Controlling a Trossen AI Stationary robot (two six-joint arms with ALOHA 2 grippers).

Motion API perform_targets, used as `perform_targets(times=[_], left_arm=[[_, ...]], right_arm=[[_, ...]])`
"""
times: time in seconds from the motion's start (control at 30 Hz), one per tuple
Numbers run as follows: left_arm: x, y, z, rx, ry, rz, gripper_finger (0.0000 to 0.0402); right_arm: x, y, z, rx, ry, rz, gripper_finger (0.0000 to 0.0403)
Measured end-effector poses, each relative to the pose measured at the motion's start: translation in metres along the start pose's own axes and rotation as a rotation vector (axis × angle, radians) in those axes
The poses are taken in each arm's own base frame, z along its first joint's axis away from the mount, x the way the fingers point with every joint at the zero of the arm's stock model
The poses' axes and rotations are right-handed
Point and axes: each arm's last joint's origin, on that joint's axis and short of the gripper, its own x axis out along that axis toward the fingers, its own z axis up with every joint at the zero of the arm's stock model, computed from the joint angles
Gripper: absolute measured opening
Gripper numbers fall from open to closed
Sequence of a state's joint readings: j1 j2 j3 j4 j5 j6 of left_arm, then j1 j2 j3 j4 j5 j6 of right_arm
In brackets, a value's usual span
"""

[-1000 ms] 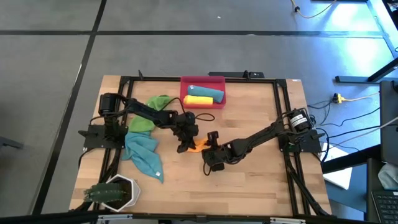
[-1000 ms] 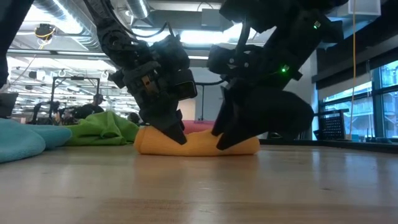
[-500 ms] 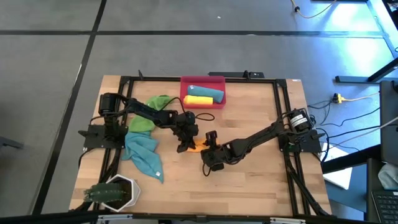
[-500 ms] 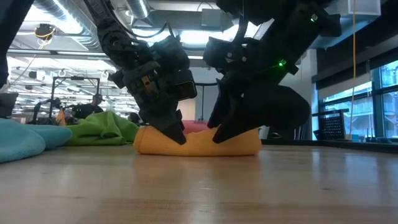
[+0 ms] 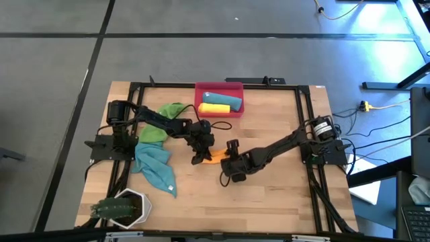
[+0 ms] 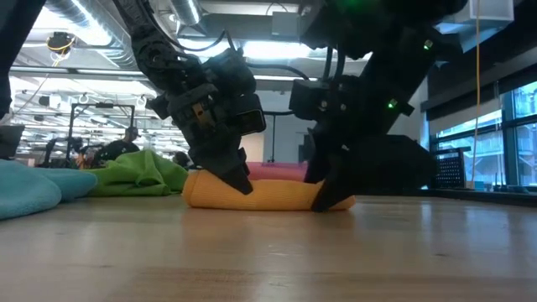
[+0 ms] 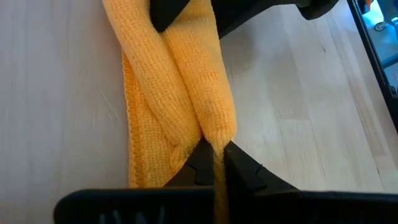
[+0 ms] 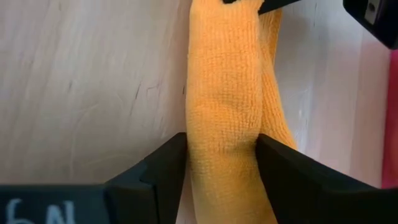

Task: Roll microfiber towels into tight, uniform cylinder then place into a basket
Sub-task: Roll the orange microfiber cloth

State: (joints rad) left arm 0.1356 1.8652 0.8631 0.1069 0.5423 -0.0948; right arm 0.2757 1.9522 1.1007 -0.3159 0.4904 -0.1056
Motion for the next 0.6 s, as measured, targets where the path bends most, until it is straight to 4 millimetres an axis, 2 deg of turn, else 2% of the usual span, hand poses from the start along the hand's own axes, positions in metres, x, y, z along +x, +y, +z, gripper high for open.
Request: perform_targets(times=[0.17, 0.37, 0.6], left_arm=[[0.000, 0.000, 0.000, -0.001, 0.001, -0.001, 0.0000], [0.000, 0.000, -0.001, -0.004, 0.008, -0.005, 0.0000], [0.000, 0.000, -0.001, -0.004, 0.008, -0.006, 0.0000]], right_arm=[[-0.002, -0.001, 0.001, -0.015, -0.015, 0.000, 0.0194], [-0.016, -0.004, 0.004, -0.022, -0.042, -0.016, 0.0194], [-0.016, -0.005, 0.005, -0.023, -0.044, -0.018, 0.0194]])
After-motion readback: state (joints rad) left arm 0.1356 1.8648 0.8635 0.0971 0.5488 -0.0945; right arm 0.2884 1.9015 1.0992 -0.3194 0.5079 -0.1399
